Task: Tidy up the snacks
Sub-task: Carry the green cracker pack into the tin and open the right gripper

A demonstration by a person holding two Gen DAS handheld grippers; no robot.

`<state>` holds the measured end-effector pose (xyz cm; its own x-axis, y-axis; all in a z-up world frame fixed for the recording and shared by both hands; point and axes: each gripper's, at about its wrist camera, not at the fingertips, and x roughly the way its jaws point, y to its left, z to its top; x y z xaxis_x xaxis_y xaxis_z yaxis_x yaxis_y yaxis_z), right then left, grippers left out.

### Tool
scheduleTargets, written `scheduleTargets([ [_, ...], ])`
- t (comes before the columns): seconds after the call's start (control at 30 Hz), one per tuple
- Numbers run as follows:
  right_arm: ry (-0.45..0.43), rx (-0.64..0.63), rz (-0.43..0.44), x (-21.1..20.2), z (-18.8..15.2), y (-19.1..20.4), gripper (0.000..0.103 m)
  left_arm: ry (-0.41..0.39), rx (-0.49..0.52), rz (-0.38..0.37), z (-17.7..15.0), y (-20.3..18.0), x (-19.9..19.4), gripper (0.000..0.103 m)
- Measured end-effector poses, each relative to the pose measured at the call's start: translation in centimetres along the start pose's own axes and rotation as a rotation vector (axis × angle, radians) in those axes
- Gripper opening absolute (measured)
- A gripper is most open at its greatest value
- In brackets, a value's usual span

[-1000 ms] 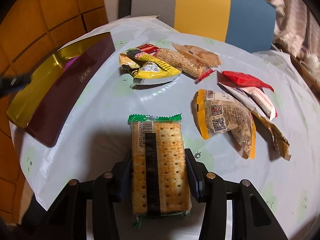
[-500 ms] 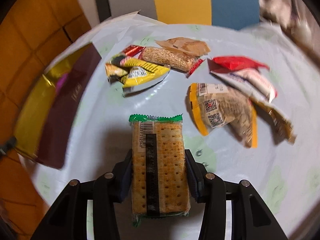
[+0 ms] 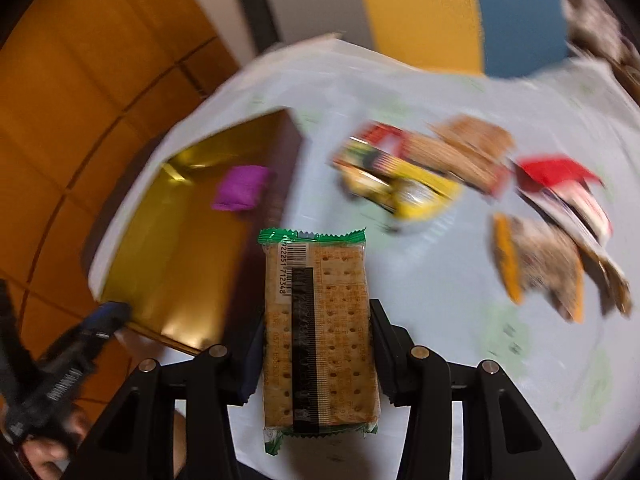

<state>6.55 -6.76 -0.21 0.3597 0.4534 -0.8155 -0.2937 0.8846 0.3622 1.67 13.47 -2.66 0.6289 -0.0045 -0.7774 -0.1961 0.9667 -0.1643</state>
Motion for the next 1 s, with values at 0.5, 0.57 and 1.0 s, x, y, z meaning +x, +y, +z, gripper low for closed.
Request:
scheduleTargets([
  [0.5,-0.015,-0.126,0.026,4.0,3.0,7.4,0.073,0.006,-0.035,0.026,-0.1,2.1,0.2,0.046],
  [0.57,-0.029,-0.137,0.014,3.2,2.2,6.6,0.073,-0.002,-0.029,0.018,-0.1,1.8,0.2,0.046],
  [1.0,-0.06,-0.065,-0.207,-1.1,-0.5,-4.0,0.073,-0.003,0.089,-0.039,-0.4,-2.3,-0.1,0.046],
])
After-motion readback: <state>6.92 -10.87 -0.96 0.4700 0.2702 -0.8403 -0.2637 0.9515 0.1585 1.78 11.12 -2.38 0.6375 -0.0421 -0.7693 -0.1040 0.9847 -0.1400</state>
